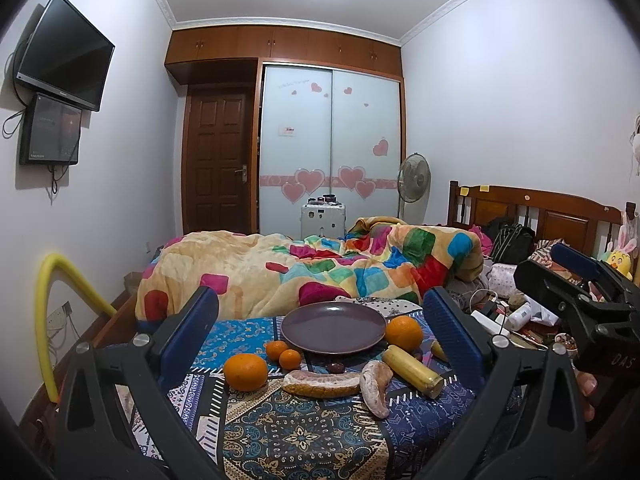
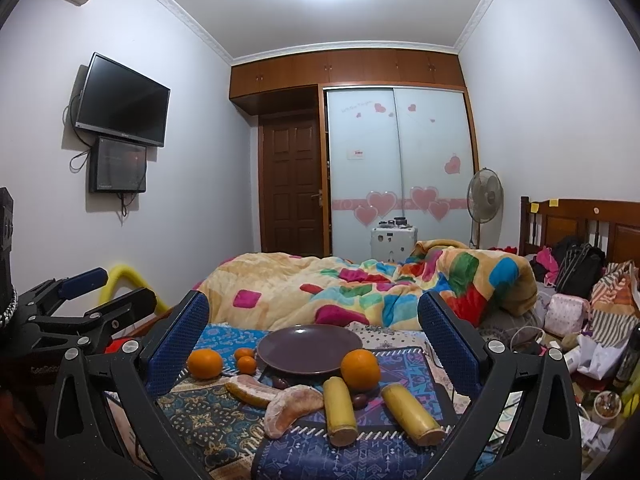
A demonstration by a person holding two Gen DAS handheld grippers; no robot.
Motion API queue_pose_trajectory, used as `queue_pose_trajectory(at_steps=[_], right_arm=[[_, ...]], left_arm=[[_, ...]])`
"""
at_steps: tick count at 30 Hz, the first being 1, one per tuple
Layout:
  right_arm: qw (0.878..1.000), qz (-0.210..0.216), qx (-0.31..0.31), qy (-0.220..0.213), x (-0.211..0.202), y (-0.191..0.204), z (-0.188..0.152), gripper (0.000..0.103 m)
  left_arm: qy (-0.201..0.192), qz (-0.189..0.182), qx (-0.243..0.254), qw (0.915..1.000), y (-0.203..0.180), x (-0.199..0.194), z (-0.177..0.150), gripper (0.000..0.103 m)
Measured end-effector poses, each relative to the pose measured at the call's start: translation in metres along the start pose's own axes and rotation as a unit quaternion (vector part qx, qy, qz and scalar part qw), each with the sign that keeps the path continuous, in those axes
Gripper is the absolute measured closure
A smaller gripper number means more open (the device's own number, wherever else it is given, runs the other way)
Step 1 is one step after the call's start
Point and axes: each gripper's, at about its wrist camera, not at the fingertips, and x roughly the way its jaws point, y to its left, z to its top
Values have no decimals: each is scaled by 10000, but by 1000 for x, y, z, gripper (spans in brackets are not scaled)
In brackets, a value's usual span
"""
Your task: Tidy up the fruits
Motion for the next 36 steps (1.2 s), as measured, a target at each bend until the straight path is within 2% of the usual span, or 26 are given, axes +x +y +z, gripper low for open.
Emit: queue_pose_trajectory(at_steps=[36], right_arm=[[10000,59,18,13,3,4,-1,0]], left_arm=[[-32,89,-78,9999,3,5,0,0]])
